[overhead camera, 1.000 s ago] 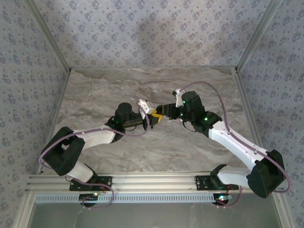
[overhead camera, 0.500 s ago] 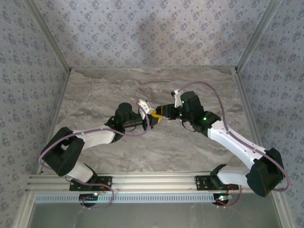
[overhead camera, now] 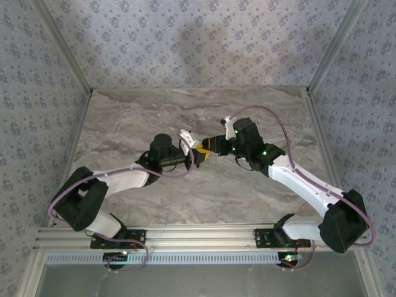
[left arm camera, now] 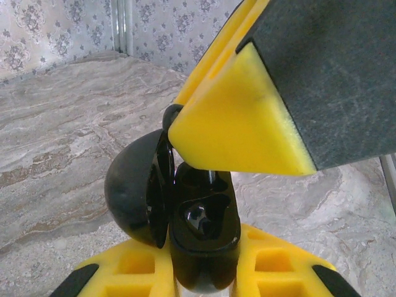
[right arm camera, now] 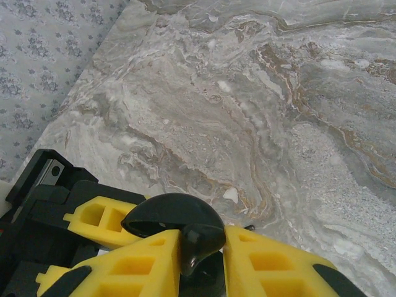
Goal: Insert the wireless bluetooth earbuds into the charging case
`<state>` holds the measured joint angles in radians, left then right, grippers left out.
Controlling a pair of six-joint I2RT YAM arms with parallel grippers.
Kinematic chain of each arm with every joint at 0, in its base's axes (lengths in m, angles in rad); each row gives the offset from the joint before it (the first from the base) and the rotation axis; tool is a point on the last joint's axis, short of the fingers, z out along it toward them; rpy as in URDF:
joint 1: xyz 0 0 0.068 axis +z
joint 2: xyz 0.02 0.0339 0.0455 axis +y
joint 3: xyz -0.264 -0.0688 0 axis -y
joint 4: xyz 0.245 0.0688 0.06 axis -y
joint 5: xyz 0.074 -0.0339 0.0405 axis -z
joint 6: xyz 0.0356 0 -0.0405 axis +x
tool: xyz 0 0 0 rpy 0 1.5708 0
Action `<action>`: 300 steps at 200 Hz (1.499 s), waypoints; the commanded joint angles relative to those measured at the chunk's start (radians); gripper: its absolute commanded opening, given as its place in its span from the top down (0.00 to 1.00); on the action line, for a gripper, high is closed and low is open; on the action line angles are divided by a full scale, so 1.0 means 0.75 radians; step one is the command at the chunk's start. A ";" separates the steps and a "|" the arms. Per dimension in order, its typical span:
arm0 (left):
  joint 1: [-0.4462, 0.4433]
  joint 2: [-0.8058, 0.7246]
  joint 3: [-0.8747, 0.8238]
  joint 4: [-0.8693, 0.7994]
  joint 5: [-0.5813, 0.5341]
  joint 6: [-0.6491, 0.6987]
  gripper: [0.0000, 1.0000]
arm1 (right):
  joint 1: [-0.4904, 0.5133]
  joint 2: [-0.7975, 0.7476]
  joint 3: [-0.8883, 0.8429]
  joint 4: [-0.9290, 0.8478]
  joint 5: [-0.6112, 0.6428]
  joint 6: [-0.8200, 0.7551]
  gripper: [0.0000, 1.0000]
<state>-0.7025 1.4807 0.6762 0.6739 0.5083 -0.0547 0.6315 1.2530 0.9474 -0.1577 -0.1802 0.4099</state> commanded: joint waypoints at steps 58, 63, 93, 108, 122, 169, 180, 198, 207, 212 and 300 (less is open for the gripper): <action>-0.014 -0.062 0.049 0.120 0.038 0.004 0.92 | 0.020 -0.003 0.043 -0.038 -0.113 0.011 0.62; -0.014 -0.062 0.050 0.120 0.038 0.005 0.92 | 0.017 -0.005 0.042 -0.038 -0.115 0.012 0.62; -0.014 -0.066 0.049 0.116 0.040 0.007 0.92 | 0.005 -0.024 0.045 -0.038 -0.127 0.019 0.57; -0.013 -0.069 0.050 0.116 0.041 0.008 0.92 | -0.002 -0.033 0.046 -0.036 -0.139 0.022 0.55; -0.013 -0.072 0.049 0.114 0.042 0.011 0.92 | -0.009 -0.038 0.046 -0.026 -0.157 0.030 0.54; -0.014 -0.080 0.047 0.102 0.042 0.020 0.92 | -0.043 -0.071 0.042 0.015 -0.216 0.062 0.49; -0.013 -0.080 0.046 0.100 0.040 0.023 0.92 | -0.052 -0.088 0.040 0.024 -0.226 0.067 0.47; -0.014 -0.079 0.041 0.095 0.038 0.029 0.92 | -0.069 -0.124 0.036 0.031 -0.246 0.074 0.42; -0.013 -0.079 0.039 0.093 0.038 0.030 0.92 | -0.079 -0.143 0.035 0.031 -0.259 0.079 0.41; -0.013 -0.080 0.038 0.092 0.038 0.031 0.92 | -0.087 -0.153 0.035 0.030 -0.267 0.081 0.40; -0.013 -0.097 0.033 0.076 0.044 0.040 0.92 | -0.221 -0.173 0.058 -0.076 -0.373 0.163 0.57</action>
<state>-0.7036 1.4467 0.6781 0.7074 0.5159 -0.0425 0.4862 1.1057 0.9550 -0.1818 -0.4095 0.4988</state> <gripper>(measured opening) 0.187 0.460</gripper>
